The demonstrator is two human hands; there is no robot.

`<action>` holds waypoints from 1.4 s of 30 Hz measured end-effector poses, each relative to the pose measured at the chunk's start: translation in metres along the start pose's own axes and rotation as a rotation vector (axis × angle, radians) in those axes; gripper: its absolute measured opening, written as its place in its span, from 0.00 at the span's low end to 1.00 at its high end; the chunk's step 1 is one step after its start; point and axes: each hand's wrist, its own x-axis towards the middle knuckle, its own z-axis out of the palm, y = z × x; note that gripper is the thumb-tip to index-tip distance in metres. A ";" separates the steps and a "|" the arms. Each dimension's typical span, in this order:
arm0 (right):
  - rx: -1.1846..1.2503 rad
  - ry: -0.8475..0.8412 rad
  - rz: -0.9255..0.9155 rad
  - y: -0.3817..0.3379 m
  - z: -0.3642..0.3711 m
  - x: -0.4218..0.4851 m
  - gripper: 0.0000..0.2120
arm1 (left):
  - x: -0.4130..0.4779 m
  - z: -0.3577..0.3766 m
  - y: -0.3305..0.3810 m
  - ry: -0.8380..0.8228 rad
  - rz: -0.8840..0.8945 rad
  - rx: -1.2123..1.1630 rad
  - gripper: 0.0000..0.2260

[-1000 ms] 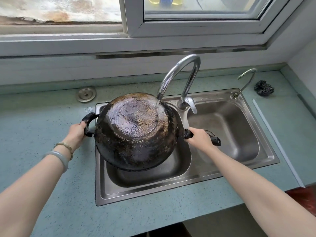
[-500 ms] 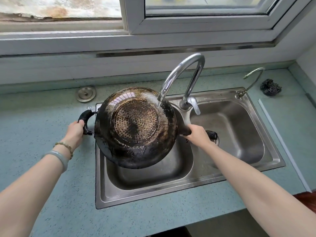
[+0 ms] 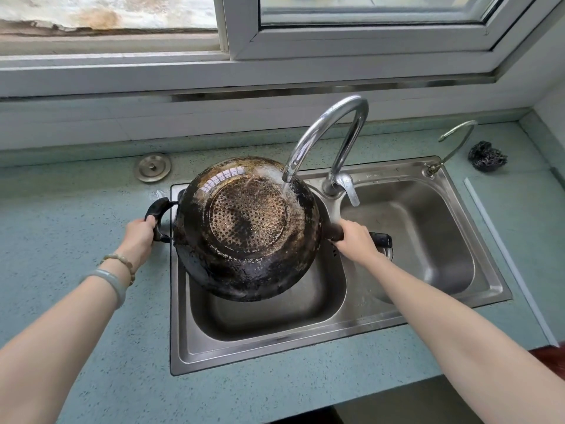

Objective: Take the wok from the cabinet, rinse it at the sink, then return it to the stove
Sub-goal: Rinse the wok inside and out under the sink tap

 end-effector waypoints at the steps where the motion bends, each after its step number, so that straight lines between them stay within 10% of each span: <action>1: -0.004 0.001 0.006 0.002 0.001 0.000 0.06 | 0.001 0.000 -0.001 -0.003 -0.005 0.000 0.14; 31: 0.103 0.181 0.242 0.007 -0.007 -0.073 0.05 | -0.068 0.002 0.027 -0.243 -0.091 -0.182 0.11; 42: -0.017 0.112 0.290 0.015 -0.026 -0.090 0.10 | -0.090 -0.017 0.029 -0.515 0.006 0.157 0.14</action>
